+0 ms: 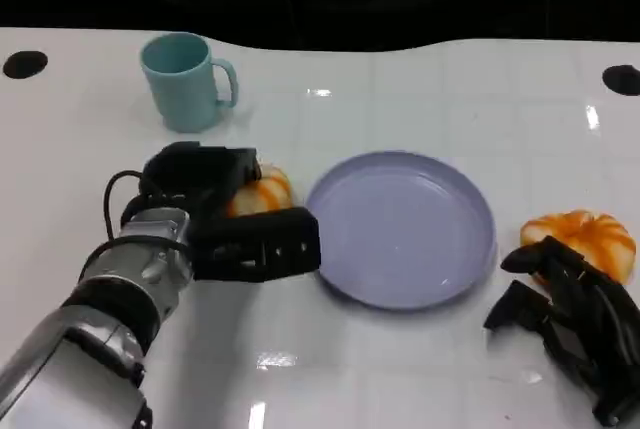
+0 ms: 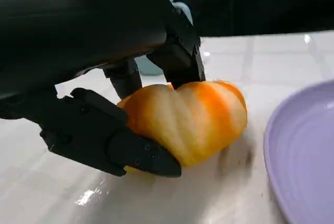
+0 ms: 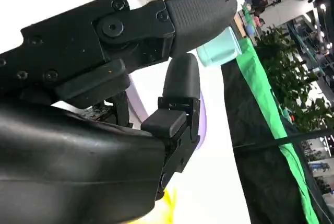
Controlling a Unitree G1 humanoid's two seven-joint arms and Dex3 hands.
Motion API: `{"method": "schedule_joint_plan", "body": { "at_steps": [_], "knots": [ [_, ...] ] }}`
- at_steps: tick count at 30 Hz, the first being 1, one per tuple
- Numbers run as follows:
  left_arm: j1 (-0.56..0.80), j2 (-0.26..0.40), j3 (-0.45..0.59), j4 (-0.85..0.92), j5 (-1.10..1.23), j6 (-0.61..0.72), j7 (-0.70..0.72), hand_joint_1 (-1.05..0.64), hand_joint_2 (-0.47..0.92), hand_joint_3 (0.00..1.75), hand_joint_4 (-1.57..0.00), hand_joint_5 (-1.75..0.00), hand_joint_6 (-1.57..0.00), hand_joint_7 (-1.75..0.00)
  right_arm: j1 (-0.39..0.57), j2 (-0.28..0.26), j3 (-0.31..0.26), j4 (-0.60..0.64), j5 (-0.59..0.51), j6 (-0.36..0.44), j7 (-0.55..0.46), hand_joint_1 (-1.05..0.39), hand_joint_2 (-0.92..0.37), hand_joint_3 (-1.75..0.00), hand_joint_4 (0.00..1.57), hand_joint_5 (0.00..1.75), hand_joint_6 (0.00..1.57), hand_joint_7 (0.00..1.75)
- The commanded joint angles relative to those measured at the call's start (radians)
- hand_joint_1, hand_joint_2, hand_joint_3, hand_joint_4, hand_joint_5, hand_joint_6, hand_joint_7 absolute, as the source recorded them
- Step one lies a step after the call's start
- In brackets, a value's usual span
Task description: Grasp the bread from the table and place it into the plate.
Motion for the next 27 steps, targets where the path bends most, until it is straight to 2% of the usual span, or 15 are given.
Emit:
{"method": "schedule_joint_plan", "body": {
  "at_steps": [1, 5, 7, 10, 13, 16, 18, 22, 24, 27],
  "knots": [
    [-0.01, -0.004, 0.055, -0.018, -0.057, 0.0, 0.079, -0.17, 0.92, 0.35, -0.81, -1.75, -0.53, -1.73, 0.014, -0.012, 0.002, 0.011, -0.012, 0.006, -0.02, -0.56, -0.92, -0.18, 0.68, 1.55, 0.64, 1.22],
    [-0.021, -0.01, 0.077, -0.042, -0.082, -0.025, 0.106, -0.17, 0.91, 0.43, -0.84, -1.75, -0.56, -1.75, 0.017, -0.009, 0.001, 0.002, -0.006, 0.019, -0.019, -0.55, -0.92, -0.19, 0.67, 1.55, 0.64, 1.21],
    [-0.022, -0.011, 0.081, -0.056, -0.087, -0.052, 0.119, -0.15, 0.74, 0.77, -0.85, -1.75, -0.6, -1.75, 0.017, -0.009, 0.001, 0.001, -0.004, 0.018, -0.013, -0.54, -0.92, -0.2, 0.65, 1.56, 0.62, 1.22],
    [-0.027, -0.012, 0.077, -0.085, -0.083, -0.106, 0.115, -0.15, 0.62, 0.98, -0.86, -1.75, -0.63, -1.75, 0.024, -0.01, 0.005, -0.01, -0.007, 0.02, -0.011, -0.54, -0.92, -0.21, 0.63, 1.58, 0.6, 1.24],
    [-0.035, -0.018, 0.07, -0.12, -0.077, -0.159, 0.104, -0.15, 0.57, 0.98, -0.85, -1.75, -0.62, -1.75, 0.023, -0.011, 0.005, -0.006, -0.013, 0.014, -0.018, -0.54, -0.92, -0.21, 0.63, 1.58, 0.6, 1.25],
    [-0.047, -0.028, 0.059, -0.149, -0.075, -0.207, 0.067, -0.16, 0.59, 0.93, -0.84, -1.75, -0.61, -1.69, 0.014, -0.012, 0.003, 0.0, -0.013, 0.025, -0.023, -0.55, -0.92, -0.21, 0.65, 1.57, 0.62, 1.26],
    [-0.051, -0.035, 0.06, -0.159, -0.081, -0.239, 0.054, -0.13, 0.58, 1.0, -0.84, -1.75, -0.63, -1.73, 0.011, -0.011, 0.002, 0.0, -0.008, 0.031, -0.019, -0.54, -0.92, -0.2, 0.65, 1.57, 0.61, 1.26],
    [-0.061, -0.05, 0.067, -0.165, -0.094, -0.261, 0.014, -0.12, 0.57, 1.03, -0.84, -1.75, -0.63, -1.75, 0.01, -0.01, 0.002, 0.006, -0.015, 0.017, -0.022, -0.54, -0.92, -0.2, 0.65, 1.56, 0.61, 1.26],
    [-0.073, -0.068, 0.072, -0.173, -0.111, -0.273, -0.033, -0.12, 0.49, 1.12, -0.86, -1.75, -0.67, -1.75, 0.009, -0.009, 0.003, 0.017, -0.024, -0.006, -0.027, -0.55, -0.92, -0.21, 0.67, 1.57, 0.61, 1.27],
    [-0.09, -0.091, 0.065, -0.173, -0.113, -0.253, -0.076, -0.12, 0.46, 1.14, -0.87, -1.75, -0.68, -1.75, 0.003, -0.013, 0.004, 0.027, -0.019, -0.004, -0.014, -0.55, -0.92, -0.22, 0.68, 1.57, 0.62, 1.27]
  ]
}}
